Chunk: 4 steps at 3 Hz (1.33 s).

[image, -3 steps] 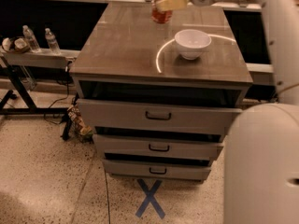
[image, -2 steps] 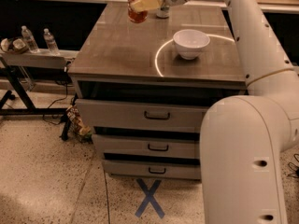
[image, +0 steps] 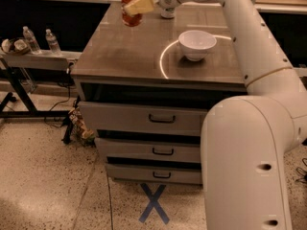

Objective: Pick coke can from white bowl and place on counter

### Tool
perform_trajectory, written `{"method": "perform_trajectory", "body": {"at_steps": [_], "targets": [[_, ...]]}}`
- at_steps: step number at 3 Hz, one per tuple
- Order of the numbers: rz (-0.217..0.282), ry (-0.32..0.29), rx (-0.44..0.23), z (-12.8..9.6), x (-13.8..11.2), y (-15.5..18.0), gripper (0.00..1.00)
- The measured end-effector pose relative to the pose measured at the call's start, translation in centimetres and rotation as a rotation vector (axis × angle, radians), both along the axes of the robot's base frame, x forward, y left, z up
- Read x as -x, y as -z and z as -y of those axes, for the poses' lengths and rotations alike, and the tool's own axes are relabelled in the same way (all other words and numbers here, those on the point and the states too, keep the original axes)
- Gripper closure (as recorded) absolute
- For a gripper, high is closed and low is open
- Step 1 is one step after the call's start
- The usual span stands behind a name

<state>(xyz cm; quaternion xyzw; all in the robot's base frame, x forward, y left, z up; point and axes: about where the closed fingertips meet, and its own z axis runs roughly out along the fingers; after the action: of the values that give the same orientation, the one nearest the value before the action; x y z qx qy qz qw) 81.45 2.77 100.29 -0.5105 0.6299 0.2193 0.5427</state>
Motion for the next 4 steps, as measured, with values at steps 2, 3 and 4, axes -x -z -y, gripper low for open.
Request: {"method": "perform_trajectory", "body": {"at_steps": [2,3,4], "targets": [[-0.064,-0.02,0.031,-6.5,-0.1,3.2,1.0],[-0.111,-0.02,0.037,-9.5,-1.2,5.7,0.78],[-0.132,-0.023,0.034,-11.1,-1.9,6.9,0.55]]}}
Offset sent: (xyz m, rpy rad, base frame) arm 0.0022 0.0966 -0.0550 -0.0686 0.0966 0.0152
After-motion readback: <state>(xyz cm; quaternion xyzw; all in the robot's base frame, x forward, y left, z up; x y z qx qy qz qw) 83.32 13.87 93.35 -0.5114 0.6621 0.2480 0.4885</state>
